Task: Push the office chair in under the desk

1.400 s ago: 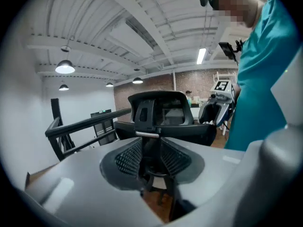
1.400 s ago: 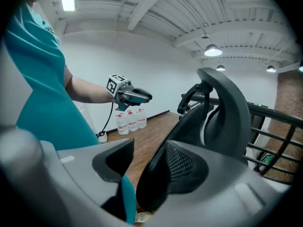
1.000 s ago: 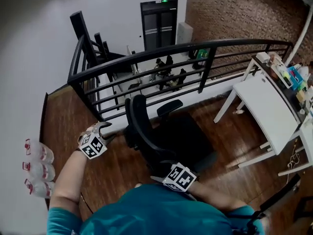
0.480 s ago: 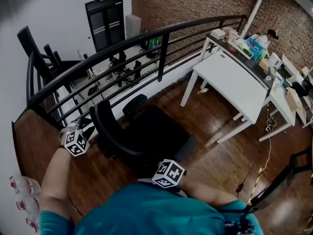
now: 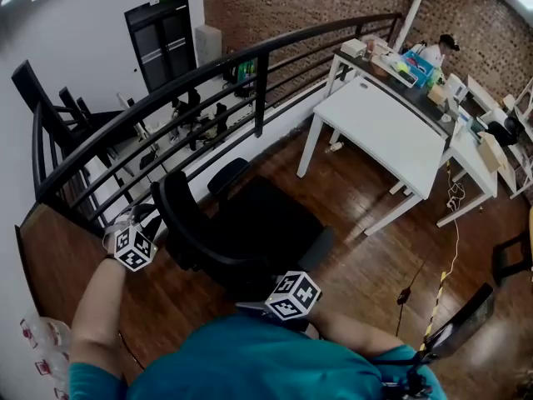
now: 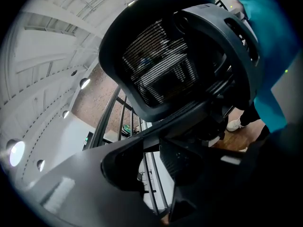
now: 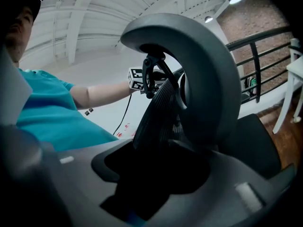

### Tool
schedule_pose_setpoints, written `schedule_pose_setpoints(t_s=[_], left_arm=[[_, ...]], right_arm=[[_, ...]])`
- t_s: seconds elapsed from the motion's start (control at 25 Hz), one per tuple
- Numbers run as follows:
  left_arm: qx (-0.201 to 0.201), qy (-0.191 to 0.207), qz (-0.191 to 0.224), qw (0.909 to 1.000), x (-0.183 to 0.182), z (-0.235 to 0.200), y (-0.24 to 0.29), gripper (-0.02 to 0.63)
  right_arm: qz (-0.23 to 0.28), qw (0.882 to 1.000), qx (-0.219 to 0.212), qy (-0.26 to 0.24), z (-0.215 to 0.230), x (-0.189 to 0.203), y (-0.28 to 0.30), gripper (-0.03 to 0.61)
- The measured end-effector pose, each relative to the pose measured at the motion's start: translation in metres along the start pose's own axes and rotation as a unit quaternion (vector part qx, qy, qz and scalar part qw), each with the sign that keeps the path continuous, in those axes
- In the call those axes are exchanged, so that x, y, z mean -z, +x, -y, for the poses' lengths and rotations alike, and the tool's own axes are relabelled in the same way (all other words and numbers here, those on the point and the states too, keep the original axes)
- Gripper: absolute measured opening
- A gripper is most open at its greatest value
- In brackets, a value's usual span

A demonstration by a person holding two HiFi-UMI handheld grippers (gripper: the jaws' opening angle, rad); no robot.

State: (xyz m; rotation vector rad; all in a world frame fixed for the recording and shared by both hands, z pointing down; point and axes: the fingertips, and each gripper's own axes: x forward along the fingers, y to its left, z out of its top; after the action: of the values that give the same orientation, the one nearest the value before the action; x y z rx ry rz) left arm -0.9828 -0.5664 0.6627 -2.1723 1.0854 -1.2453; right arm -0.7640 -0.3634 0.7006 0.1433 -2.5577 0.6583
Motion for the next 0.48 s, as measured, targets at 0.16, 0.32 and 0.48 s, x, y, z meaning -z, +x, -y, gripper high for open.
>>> schedule_pose_setpoints(t_s=[0.16,0.32,0.48], left_arm=[[0.003,-0.002,0.001,1.0,-0.021,0.0,0.022,0.078],[0.012,0.005,0.004,0.9999,-0.037,0.003,0.037,0.074],[0.025,0.02,0.007,0.9995,-0.059,0.005,0.049,0.074]], right_arm=[[0.001,1.0,0.016,-0.001,0.017,0.002,-0.018,0.222],[0.007,1.0,0.027,0.004,0.029,0.005,-0.034,0.219],[0.012,1.0,0.028,0.007,0.04,0.009,-0.055,0.221]])
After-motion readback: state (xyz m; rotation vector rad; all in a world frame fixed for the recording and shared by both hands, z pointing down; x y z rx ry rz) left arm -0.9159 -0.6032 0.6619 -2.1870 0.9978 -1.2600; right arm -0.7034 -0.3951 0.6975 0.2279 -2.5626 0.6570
